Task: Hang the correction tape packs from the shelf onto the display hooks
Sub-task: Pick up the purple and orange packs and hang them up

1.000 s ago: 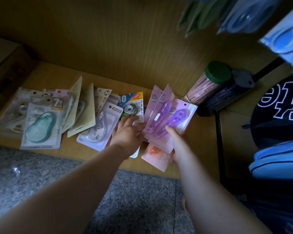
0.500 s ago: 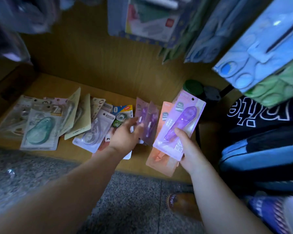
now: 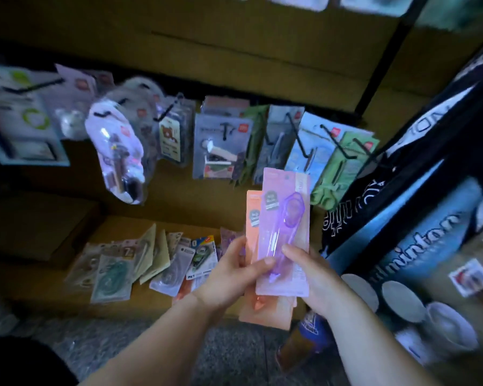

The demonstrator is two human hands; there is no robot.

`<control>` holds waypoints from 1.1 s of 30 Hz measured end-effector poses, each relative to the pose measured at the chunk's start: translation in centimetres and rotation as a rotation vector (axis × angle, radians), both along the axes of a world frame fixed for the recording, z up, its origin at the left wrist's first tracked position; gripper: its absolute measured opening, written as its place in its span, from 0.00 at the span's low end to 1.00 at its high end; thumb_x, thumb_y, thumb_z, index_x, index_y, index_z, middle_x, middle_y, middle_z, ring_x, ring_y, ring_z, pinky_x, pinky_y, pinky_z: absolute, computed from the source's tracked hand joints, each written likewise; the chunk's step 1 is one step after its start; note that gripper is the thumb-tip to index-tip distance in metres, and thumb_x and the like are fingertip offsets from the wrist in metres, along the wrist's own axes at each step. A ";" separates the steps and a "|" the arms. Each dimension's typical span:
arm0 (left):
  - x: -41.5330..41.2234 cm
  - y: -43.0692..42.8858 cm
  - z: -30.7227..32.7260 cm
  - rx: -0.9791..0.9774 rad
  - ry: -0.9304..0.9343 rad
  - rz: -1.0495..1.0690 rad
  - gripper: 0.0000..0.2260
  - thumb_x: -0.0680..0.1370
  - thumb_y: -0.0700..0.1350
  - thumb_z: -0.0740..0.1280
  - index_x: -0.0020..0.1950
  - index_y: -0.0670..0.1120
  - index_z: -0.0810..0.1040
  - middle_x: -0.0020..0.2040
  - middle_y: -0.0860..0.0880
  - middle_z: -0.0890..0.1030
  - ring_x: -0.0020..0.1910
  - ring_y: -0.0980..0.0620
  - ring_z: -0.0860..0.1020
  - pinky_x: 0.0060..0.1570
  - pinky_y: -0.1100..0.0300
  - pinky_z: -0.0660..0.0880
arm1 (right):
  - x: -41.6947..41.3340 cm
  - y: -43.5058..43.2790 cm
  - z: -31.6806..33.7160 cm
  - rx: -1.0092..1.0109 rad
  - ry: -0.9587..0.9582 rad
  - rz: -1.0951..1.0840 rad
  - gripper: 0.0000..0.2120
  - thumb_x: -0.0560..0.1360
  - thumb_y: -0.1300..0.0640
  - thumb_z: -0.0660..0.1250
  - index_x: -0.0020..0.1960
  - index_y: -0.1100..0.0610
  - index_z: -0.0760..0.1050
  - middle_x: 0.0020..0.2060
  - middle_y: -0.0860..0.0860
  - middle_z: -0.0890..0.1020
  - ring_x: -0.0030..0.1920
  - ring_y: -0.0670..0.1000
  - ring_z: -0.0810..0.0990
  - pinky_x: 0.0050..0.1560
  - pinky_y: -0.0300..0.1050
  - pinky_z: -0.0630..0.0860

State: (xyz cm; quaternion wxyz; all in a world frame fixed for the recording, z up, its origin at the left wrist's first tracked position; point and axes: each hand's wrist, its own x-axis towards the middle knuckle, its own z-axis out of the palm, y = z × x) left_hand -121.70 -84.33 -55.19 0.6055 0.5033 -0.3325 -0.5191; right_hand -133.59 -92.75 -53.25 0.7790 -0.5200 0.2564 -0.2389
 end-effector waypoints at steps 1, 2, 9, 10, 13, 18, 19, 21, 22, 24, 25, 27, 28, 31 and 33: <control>-0.4 0.4 1.1 -0.039 -0.002 0.014 0.24 0.68 0.43 0.70 0.62 0.44 0.68 0.47 0.50 0.80 0.36 0.63 0.81 0.35 0.69 0.77 | -0.4 0.6 1.1 -0.014 -0.019 -0.031 0.25 0.56 0.57 0.75 0.52 0.59 0.76 0.40 0.54 0.86 0.40 0.50 0.85 0.40 0.40 0.81; -0.8 0.9 2.2 -0.073 -0.002 0.017 0.23 0.66 0.43 0.69 0.60 0.45 0.69 0.48 0.50 0.80 0.38 0.63 0.81 0.37 0.69 0.77 | -0.8 1.2 2.2 -0.029 -0.028 -0.073 0.20 0.60 0.59 0.70 0.52 0.59 0.76 0.38 0.53 0.86 0.39 0.49 0.85 0.38 0.40 0.81; -3.3 3.2 9.9 -0.257 -0.042 0.029 0.19 0.68 0.41 0.71 0.55 0.51 0.69 0.49 0.51 0.82 0.44 0.58 0.83 0.40 0.64 0.80 | -2.3 4.6 10.2 -0.372 -0.005 -0.363 0.32 0.51 0.45 0.70 0.55 0.48 0.73 0.50 0.52 0.82 0.49 0.52 0.81 0.54 0.53 0.77; -3.4 3.4 11.2 -0.278 -0.046 0.021 0.22 0.66 0.44 0.71 0.57 0.52 0.69 0.51 0.50 0.81 0.46 0.56 0.83 0.42 0.63 0.80 | -2.4 4.9 11.4 -0.403 -0.025 -0.405 0.34 0.51 0.45 0.70 0.58 0.48 0.72 0.52 0.52 0.82 0.51 0.53 0.81 0.57 0.54 0.76; -3.3 3.6 15.0 -0.367 -0.067 -0.017 0.31 0.59 0.51 0.76 0.58 0.52 0.69 0.49 0.50 0.84 0.46 0.55 0.83 0.40 0.63 0.80 | -2.4 5.6 15.1 -0.480 -0.079 -0.490 0.38 0.53 0.44 0.72 0.63 0.45 0.69 0.55 0.49 0.82 0.54 0.50 0.81 0.59 0.53 0.76; -2.9 3.9 20.3 -0.493 -0.155 -0.022 0.39 0.49 0.50 0.78 0.58 0.51 0.70 0.53 0.47 0.82 0.47 0.54 0.83 0.42 0.62 0.80 | -2.3 6.2 20.7 -0.514 -0.168 -0.527 0.10 0.69 0.57 0.71 0.48 0.49 0.74 0.40 0.45 0.83 0.39 0.45 0.81 0.38 0.35 0.77; -2.7 3.9 21.3 -0.516 -0.189 -0.012 0.42 0.47 0.51 0.79 0.59 0.51 0.70 0.54 0.47 0.81 0.47 0.54 0.82 0.45 0.60 0.80 | -2.3 6.3 21.7 -0.512 -0.177 -0.537 0.06 0.71 0.58 0.69 0.45 0.50 0.73 0.38 0.46 0.81 0.37 0.45 0.80 0.36 0.36 0.76; -2.4 4.0 22.9 -0.552 -0.268 0.003 0.48 0.41 0.59 0.80 0.58 0.53 0.69 0.55 0.49 0.80 0.52 0.53 0.81 0.52 0.56 0.79 | -2.3 6.5 23.7 -0.521 -0.185 -0.542 0.04 0.72 0.58 0.67 0.43 0.51 0.72 0.38 0.48 0.80 0.37 0.47 0.78 0.37 0.40 0.74; -2.3 4.0 23.6 -0.565 -0.299 0.015 0.48 0.40 0.61 0.79 0.57 0.53 0.69 0.55 0.50 0.80 0.52 0.54 0.81 0.53 0.57 0.79 | -2.4 6.6 24.5 -0.535 -0.185 -0.540 0.04 0.72 0.57 0.67 0.43 0.51 0.71 0.38 0.49 0.80 0.37 0.48 0.78 0.39 0.41 0.74; -2.2 4.1 24.8 -0.585 -0.325 0.021 0.48 0.41 0.57 0.80 0.59 0.53 0.68 0.54 0.51 0.80 0.49 0.57 0.82 0.49 0.60 0.80 | -2.5 6.6 26.0 -0.561 -0.186 -0.524 0.05 0.72 0.56 0.67 0.44 0.52 0.71 0.39 0.49 0.80 0.38 0.48 0.79 0.40 0.42 0.74; -2.3 4.0 25.3 -0.589 -0.331 0.021 0.47 0.44 0.53 0.79 0.61 0.53 0.67 0.54 0.51 0.80 0.49 0.57 0.82 0.48 0.60 0.80 | -2.6 6.6 26.5 -0.570 -0.185 -0.519 0.05 0.72 0.55 0.67 0.45 0.53 0.72 0.40 0.49 0.80 0.38 0.48 0.79 0.40 0.41 0.75; -2.3 3.9 26.0 -0.592 -0.338 0.025 0.43 0.48 0.50 0.76 0.61 0.53 0.66 0.54 0.50 0.80 0.50 0.54 0.81 0.49 0.58 0.80 | -2.6 6.5 27.3 -0.573 -0.192 -0.512 0.06 0.72 0.55 0.67 0.48 0.54 0.72 0.40 0.49 0.80 0.38 0.48 0.79 0.38 0.40 0.75; -2.3 4.0 26.3 -0.592 -0.339 0.021 0.43 0.47 0.50 0.76 0.60 0.54 0.66 0.54 0.50 0.80 0.51 0.53 0.81 0.49 0.57 0.80 | -2.6 6.4 27.6 -0.567 -0.197 -0.512 0.06 0.72 0.55 0.67 0.47 0.53 0.72 0.40 0.50 0.80 0.38 0.48 0.79 0.38 0.41 0.75; -2.3 4.0 26.8 -0.594 -0.306 -0.004 0.46 0.41 0.53 0.80 0.57 0.56 0.67 0.53 0.50 0.80 0.48 0.56 0.83 0.42 0.61 0.81 | -2.4 6.1 28.3 -0.548 -0.215 -0.545 0.04 0.72 0.56 0.67 0.44 0.53 0.73 0.39 0.50 0.80 0.37 0.49 0.79 0.39 0.43 0.75; -2.1 4.0 27.0 -0.599 -0.277 0.002 0.46 0.38 0.57 0.80 0.54 0.56 0.68 0.52 0.50 0.80 0.46 0.58 0.83 0.37 0.66 0.79 | -2.2 5.8 28.6 -0.531 -0.228 -0.552 0.03 0.72 0.58 0.67 0.43 0.54 0.72 0.37 0.50 0.79 0.35 0.49 0.78 0.39 0.44 0.75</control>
